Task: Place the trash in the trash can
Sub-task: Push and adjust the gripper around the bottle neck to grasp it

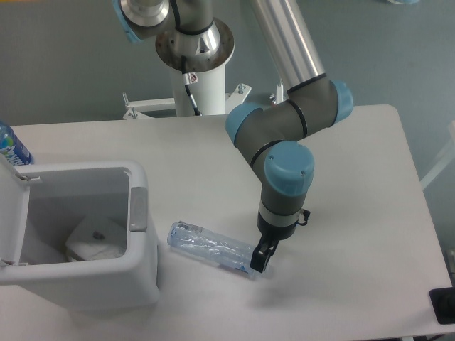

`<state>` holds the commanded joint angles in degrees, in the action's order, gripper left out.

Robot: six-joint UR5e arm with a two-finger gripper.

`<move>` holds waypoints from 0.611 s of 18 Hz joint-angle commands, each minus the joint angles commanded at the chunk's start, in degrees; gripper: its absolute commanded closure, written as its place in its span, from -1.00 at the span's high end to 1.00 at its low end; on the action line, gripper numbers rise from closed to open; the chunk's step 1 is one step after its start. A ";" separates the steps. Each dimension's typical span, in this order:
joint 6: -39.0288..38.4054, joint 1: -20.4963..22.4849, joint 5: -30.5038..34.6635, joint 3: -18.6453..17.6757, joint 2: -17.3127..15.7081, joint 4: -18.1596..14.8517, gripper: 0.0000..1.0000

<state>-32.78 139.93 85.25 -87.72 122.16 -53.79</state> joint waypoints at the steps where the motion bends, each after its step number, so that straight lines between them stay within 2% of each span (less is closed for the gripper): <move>1: 0.09 -0.61 0.00 0.35 0.53 0.09 1.00; 4: 0.17 -1.59 0.17 0.88 2.37 0.09 1.00; 11: 0.44 -2.46 0.26 -0.26 3.08 0.26 1.00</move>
<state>-32.34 137.46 85.52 -87.98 125.24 -53.53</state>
